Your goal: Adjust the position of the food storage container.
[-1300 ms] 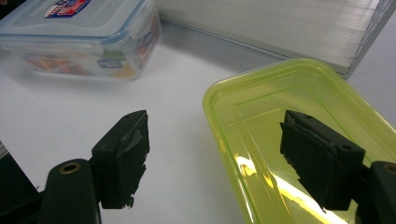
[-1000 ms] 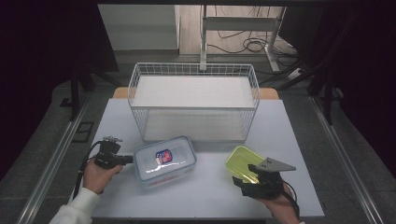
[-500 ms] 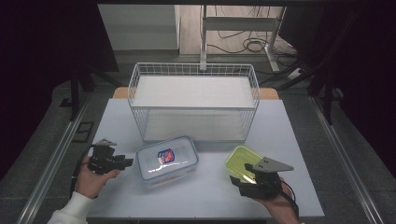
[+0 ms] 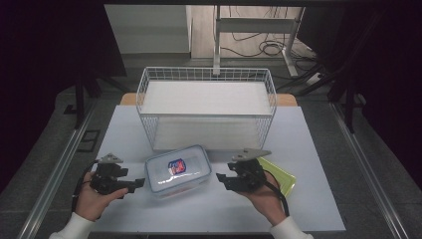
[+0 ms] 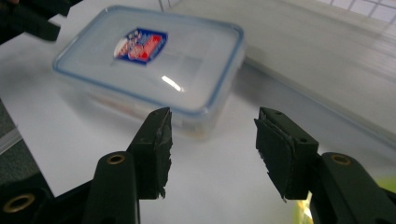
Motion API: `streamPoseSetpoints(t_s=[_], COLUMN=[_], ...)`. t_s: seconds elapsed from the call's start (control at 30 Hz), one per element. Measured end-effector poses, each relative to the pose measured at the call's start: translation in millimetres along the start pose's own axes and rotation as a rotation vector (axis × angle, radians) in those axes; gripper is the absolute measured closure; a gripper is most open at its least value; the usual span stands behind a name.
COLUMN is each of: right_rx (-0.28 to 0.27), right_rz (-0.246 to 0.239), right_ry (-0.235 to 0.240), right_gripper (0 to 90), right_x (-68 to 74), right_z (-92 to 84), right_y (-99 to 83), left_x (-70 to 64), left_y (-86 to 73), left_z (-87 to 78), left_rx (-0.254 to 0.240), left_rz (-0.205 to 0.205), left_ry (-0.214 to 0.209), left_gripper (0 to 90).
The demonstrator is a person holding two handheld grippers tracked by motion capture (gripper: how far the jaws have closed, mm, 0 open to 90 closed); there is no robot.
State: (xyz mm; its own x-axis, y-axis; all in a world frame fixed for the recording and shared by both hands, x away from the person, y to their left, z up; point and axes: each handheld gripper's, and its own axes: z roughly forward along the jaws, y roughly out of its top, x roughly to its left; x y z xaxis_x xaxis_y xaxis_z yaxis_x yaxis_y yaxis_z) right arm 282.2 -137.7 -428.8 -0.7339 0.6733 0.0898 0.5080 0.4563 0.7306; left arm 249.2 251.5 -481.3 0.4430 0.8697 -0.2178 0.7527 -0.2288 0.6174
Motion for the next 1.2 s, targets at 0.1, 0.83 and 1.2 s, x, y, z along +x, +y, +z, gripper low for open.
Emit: streamPoseSetpoints(t_s=[0.1, 0.83, 1.2], right_rx=[0.002, 0.041, 0.063], right_rz=[-0.002, -0.183, -0.205], right_ry=[0.0, -0.094, -0.135], right_gripper=[46.9, 89.2, 89.2], right_x=[6.6, 1.5, -4.9], right_z=[14.0, 118.9, 144.8], right_y=[15.7, 78.5, 81.4], left_x=[-1.0, 3.1, 6.0], left_y=[-0.6, -4.5, -5.4], left_z=[1.1, 5.5, 7.9], left_rx=[0.0, 0.011, 0.013], left_rz=[0.007, -0.001, -0.009], left_ry=[0.0, 0.007, 0.009], left_gripper=[21.5, 23.2, 23.5])
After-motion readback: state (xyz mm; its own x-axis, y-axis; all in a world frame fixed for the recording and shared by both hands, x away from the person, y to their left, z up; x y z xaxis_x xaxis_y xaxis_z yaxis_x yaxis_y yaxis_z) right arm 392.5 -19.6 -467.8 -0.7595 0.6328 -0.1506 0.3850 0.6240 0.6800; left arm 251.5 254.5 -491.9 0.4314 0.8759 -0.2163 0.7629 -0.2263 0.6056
